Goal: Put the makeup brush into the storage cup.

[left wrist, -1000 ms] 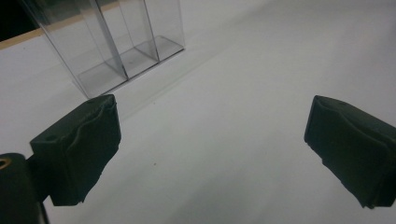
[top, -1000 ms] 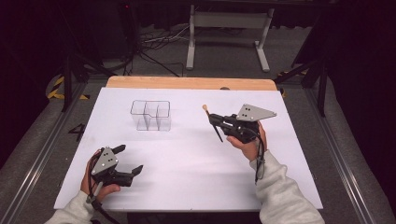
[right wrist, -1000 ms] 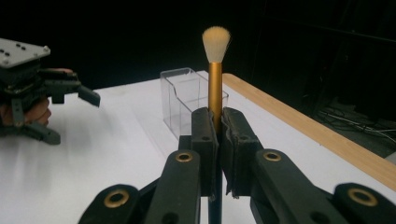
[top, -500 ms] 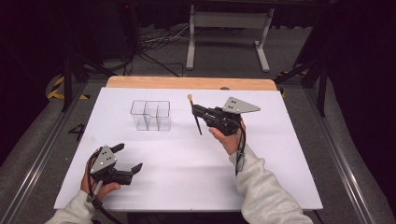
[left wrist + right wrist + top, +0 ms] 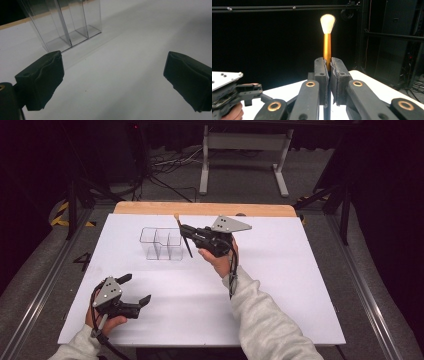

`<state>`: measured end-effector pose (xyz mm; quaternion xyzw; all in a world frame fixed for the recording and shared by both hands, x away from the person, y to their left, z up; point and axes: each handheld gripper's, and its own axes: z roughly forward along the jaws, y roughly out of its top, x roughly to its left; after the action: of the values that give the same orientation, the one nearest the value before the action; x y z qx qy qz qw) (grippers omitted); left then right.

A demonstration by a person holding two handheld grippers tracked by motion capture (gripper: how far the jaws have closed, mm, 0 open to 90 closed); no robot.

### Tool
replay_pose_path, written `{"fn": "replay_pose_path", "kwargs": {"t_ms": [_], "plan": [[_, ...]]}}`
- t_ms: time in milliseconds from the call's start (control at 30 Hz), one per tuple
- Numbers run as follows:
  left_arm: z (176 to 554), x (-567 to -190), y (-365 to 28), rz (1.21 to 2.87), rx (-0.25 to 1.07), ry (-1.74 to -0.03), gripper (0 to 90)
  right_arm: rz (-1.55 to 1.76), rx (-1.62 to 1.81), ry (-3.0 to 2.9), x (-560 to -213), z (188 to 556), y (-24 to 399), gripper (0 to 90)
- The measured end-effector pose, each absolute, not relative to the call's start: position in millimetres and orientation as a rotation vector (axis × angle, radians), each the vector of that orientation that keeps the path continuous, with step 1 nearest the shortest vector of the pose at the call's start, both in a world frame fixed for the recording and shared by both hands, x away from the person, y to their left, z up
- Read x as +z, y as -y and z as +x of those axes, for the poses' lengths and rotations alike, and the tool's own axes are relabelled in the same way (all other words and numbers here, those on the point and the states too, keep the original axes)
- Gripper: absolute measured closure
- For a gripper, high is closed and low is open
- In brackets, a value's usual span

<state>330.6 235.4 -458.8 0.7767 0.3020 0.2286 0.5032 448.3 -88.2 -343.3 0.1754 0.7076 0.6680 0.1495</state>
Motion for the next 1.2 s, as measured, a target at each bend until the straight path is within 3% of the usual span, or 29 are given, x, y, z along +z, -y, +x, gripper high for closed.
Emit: {"fn": "replay_pose_path", "kwargs": {"t_ms": [700, 1200], "plan": [[325.3, -454.5, -248.3, 1.772, 0.54, -0.706, 3.0, 0.475, 1.965, -2.034, -331.5, 479.0, 33.4, 84.8], [325.0, -453.3, -249.6, 1.765, 0.536, -0.699, 3.1, 0.566, 1.974, -2.025, -351.7, 507.2, 14.2, 84.7]]}}
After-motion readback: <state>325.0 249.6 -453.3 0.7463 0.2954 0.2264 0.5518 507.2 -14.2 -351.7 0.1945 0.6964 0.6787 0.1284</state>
